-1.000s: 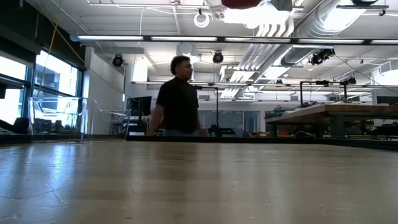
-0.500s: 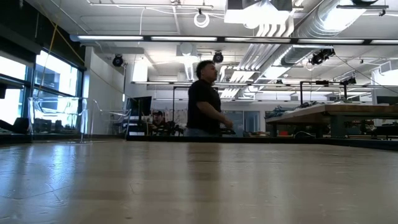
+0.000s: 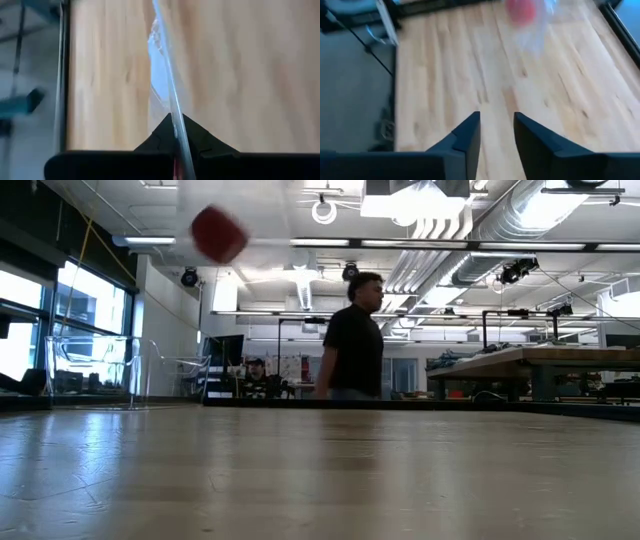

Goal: Roll bandage
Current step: Put the transparent zip bag into the transparent bin

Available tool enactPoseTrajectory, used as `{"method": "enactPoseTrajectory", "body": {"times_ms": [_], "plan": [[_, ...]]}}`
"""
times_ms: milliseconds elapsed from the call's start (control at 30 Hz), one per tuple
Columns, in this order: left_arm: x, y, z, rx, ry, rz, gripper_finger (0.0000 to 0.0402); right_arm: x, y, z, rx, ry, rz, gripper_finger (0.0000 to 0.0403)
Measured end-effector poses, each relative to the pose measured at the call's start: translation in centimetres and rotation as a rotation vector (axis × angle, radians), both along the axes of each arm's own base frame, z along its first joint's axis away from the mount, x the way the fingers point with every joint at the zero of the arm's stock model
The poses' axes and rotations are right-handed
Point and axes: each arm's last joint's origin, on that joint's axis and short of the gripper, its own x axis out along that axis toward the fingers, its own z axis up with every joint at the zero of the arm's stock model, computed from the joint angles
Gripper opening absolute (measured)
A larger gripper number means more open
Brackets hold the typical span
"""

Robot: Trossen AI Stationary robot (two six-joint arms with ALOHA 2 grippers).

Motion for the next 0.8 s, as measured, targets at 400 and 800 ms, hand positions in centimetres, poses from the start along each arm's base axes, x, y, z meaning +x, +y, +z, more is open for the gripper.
{"method": "enactPoseTrajectory", "body": {"times_ms": [400,800], "plan": [[-4.7,11.7,-1.7,0.150,0.475,0.117,0.0000,-0.3,-3.5,-0.7,-0.249,0.168,0.056,0.0113],[-7.9,18.0,-7.7,0.051,0.642,0.197,0.0000,-2.6,-6.2,0.1,-0.312,0.245,0.095,0.0113]]}}
